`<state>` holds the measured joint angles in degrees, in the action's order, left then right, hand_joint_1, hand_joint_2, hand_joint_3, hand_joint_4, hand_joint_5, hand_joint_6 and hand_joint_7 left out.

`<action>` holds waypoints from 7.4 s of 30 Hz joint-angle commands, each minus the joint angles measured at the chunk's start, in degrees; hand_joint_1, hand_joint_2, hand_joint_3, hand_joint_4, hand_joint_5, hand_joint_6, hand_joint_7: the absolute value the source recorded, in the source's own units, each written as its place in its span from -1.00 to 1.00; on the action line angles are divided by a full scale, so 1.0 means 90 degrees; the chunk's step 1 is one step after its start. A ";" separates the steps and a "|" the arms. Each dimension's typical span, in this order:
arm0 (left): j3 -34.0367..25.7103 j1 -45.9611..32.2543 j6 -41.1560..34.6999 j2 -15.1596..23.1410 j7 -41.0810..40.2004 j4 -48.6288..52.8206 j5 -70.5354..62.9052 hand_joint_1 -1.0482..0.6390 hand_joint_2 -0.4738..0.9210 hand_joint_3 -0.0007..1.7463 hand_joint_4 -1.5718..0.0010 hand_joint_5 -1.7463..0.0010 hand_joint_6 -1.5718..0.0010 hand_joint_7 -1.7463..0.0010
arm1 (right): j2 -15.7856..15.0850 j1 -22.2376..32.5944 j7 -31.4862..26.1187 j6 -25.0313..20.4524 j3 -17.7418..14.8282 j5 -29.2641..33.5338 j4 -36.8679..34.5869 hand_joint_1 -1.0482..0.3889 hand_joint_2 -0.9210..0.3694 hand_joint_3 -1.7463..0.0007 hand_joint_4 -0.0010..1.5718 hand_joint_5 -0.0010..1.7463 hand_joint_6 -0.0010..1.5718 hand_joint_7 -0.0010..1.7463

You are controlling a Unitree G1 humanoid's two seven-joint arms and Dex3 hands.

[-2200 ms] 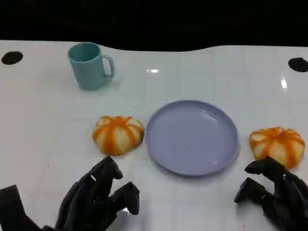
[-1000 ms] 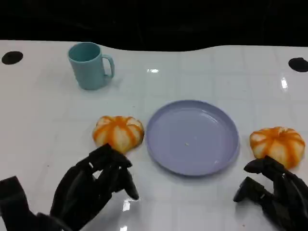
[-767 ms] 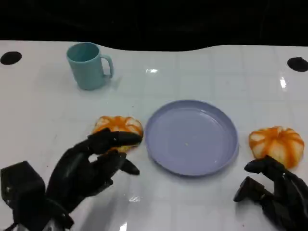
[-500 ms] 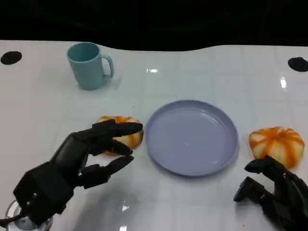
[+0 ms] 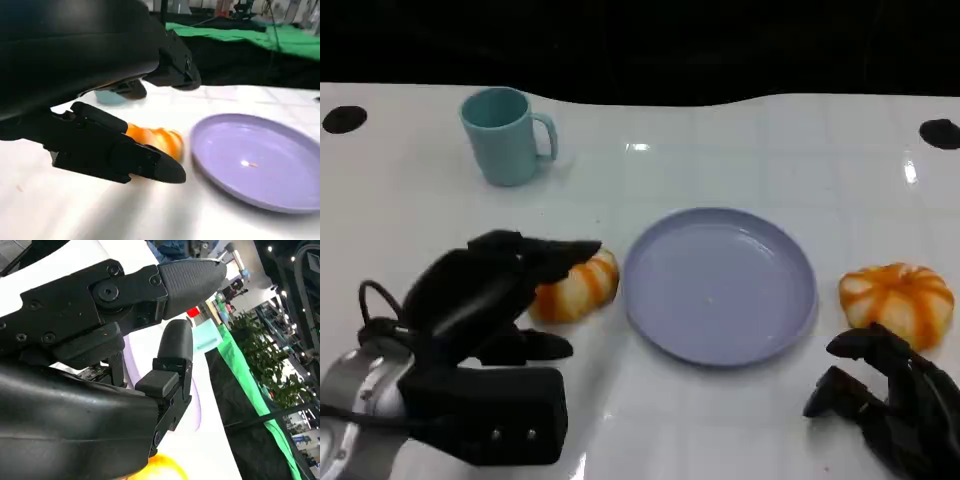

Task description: Grasp the bread from the table and place it into the plate.

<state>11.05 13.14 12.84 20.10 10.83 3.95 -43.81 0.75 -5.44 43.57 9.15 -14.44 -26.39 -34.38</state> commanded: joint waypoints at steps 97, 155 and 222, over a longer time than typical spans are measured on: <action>0.1751 0.4053 0.2282 -0.2147 -0.4185 0.6631 0.0783 0.15 0.28 0.54 -0.21 -1.00 0.04 -1.00 | -0.0188 0.0136 -0.0002 0.0005 0.0077 -0.0043 0.0040 -0.24 -1.00 0.71 -0.17 0.71 -0.26 0.32; 0.1291 0.4240 0.2185 -0.1636 0.0406 0.6196 0.2111 -0.85 1.00 -0.23 0.83 0.77 0.75 0.94 | -0.0173 0.0186 0.0016 -0.0248 0.0098 -0.0109 0.0249 -0.25 -1.00 0.73 -0.17 0.73 -0.26 0.35; -0.1812 -0.2192 -0.2892 -0.2980 0.2138 -0.0024 0.9157 -0.40 1.00 -0.53 -0.05 -1.00 0.26 -1.00 | -0.0201 0.0314 -0.0100 -0.0194 0.0157 -0.0050 0.0462 -0.27 -1.00 0.74 -0.13 0.69 -0.22 0.33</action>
<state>-4.79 -7.34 -13.83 -7.36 28.79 3.07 38.72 -0.03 -2.29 41.88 6.86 -12.49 -26.46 -29.51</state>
